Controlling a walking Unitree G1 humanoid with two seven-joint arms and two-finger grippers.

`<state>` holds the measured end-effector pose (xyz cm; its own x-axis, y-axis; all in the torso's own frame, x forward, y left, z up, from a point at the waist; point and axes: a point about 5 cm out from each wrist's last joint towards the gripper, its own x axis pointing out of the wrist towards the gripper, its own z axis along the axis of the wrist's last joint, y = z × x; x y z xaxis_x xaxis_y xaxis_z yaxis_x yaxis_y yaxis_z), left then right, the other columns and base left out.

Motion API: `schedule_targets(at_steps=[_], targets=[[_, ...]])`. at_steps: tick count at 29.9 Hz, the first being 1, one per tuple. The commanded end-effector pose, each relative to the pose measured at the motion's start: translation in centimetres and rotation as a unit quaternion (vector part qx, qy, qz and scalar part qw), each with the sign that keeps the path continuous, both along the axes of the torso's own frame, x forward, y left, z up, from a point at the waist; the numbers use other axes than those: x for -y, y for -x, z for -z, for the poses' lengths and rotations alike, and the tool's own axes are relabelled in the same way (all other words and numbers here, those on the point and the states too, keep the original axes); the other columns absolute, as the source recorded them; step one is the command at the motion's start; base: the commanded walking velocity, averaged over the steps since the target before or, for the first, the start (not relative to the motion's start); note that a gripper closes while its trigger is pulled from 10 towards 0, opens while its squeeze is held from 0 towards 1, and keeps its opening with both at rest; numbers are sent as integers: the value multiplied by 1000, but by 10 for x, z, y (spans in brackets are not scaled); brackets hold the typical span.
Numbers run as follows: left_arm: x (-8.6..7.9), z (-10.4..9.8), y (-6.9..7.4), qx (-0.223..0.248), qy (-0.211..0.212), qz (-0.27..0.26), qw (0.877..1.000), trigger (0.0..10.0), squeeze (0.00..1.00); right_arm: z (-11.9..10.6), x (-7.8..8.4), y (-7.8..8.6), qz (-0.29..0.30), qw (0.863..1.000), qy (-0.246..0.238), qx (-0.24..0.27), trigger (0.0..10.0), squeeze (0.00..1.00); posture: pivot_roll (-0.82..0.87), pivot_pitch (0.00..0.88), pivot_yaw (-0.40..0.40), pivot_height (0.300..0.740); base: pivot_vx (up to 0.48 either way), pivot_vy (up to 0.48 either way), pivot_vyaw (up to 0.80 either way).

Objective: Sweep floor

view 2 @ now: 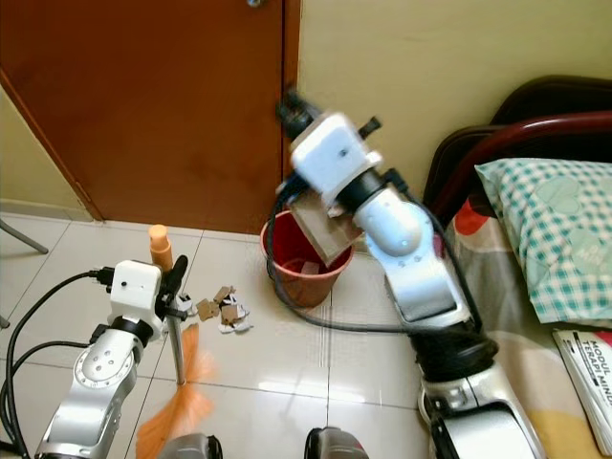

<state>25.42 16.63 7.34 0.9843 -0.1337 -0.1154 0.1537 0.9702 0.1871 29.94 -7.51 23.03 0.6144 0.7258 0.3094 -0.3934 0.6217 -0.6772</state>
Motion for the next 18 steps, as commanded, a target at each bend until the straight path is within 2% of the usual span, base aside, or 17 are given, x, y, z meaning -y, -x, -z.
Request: schedule_targets(at_steps=[1,9,12,14,15,18], targets=[[4,6,3,-19,5,7,1000,10000,0,-15,-1,4,-11,998,11,54,10000,0,-23,96,-47,740,0,0,0],[4,6,2,-16,1,5,1000,10000,0,-19,0,3,-11,997,9,72,10000,0,-23,93,-47,740,0,0,0],[10,7,5,-18,2,18,1000,10000,0,-14,-5,5,-31,997,30,64,10000,0,-23,93,-47,740,0,0,0],[11,8,5,-19,3,19,1000,10000,0,1,-10,7,-70,996,49,0,10000,0,-22,92,-47,740,0,0,0],[10,8,4,-19,4,16,1000,10000,0,13,-12,10,-87,992,88,-16,10000,0,-22,92,-47,740,0,0,0],[8,7,2,-17,5,9,1000,10000,0,20,-11,9,-79,992,100,-14,10000,0,-23,91,-49,740,0,0,0]])
